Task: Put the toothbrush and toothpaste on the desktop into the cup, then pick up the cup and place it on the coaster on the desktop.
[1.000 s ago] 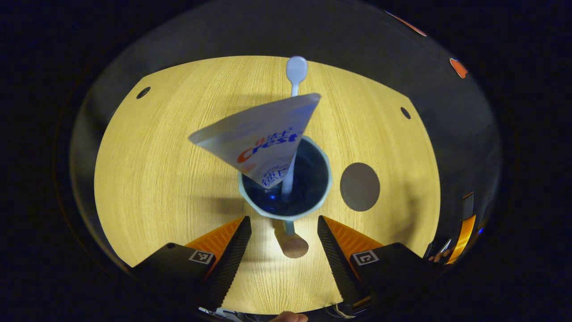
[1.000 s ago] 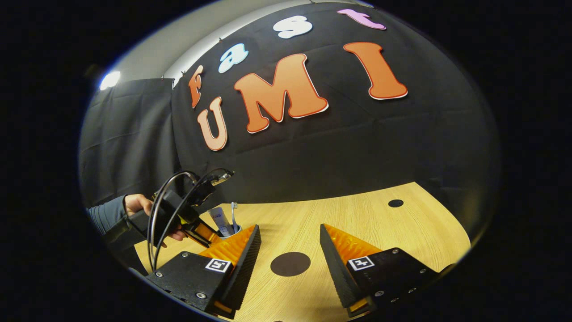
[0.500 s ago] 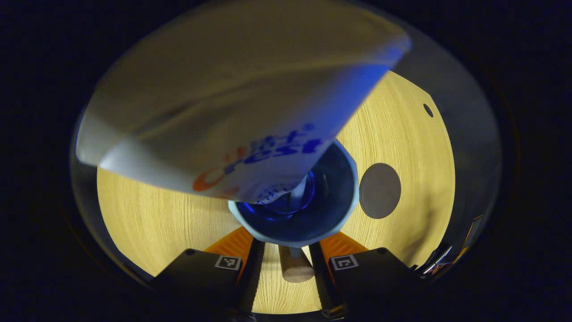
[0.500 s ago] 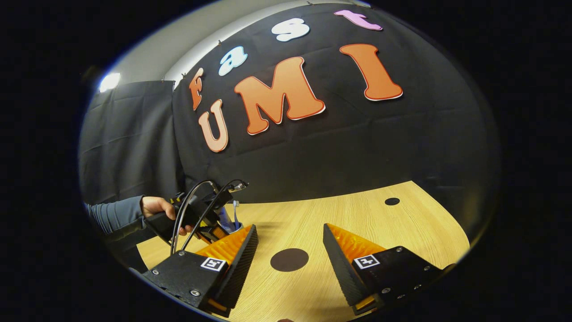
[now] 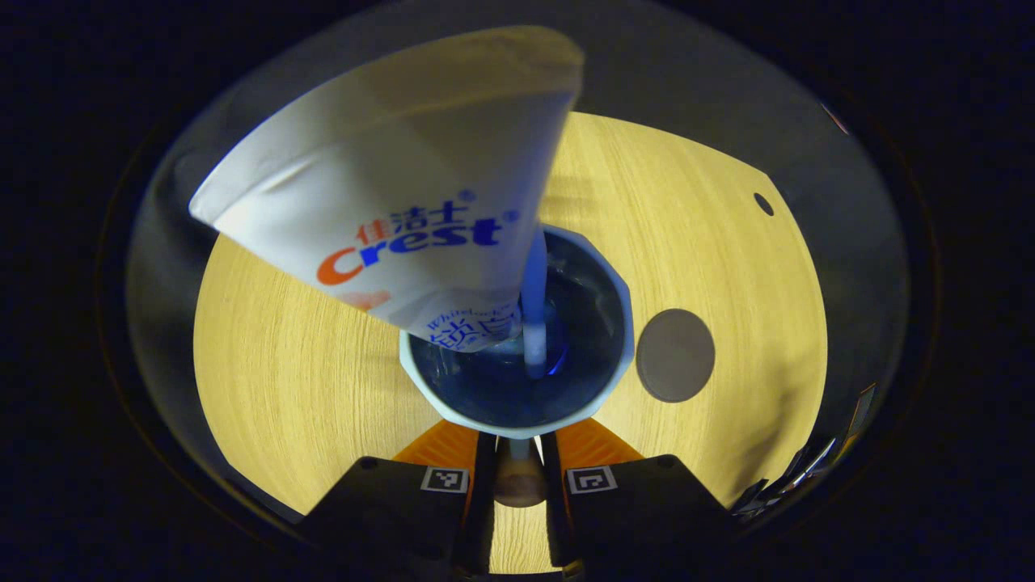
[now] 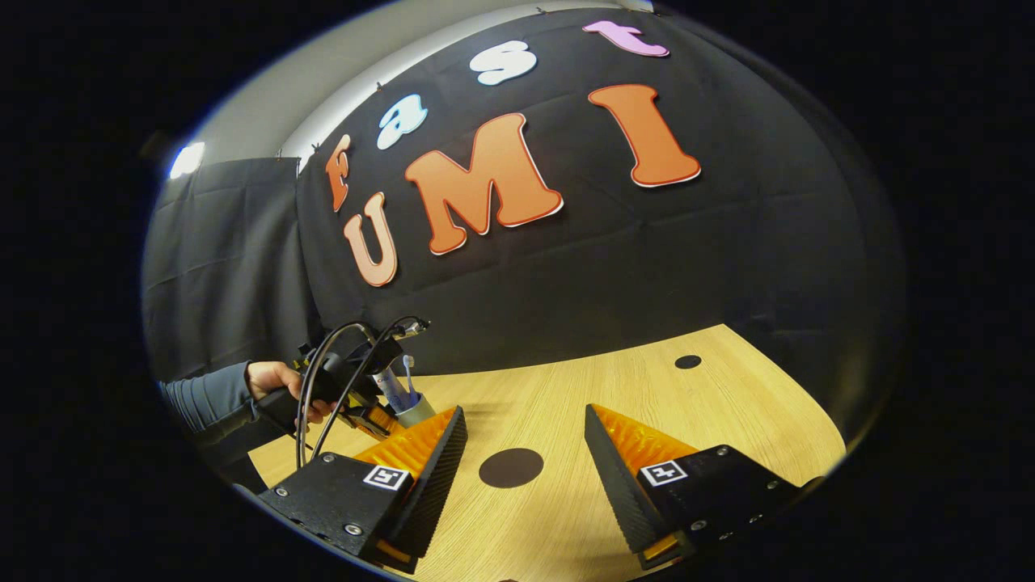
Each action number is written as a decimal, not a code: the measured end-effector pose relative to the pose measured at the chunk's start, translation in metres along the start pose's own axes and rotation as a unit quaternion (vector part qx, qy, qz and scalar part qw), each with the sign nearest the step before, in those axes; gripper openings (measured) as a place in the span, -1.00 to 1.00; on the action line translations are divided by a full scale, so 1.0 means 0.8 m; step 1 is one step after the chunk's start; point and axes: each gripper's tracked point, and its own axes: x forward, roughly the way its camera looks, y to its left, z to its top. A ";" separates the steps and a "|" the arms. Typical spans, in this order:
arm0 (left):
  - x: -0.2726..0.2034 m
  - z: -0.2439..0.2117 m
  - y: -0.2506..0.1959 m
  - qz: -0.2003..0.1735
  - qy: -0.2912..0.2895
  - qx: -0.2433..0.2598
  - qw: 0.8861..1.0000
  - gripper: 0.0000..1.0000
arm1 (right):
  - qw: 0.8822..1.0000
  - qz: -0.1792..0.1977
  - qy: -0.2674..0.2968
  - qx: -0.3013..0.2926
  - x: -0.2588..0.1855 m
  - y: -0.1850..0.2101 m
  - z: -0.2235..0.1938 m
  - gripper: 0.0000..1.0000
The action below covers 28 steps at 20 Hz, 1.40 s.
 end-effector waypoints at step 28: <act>0.121 0.115 -0.170 -0.033 0.034 0.100 0.994 -0.31 | 0.998 -0.050 -0.002 0.027 -0.047 -0.063 -0.022 0.85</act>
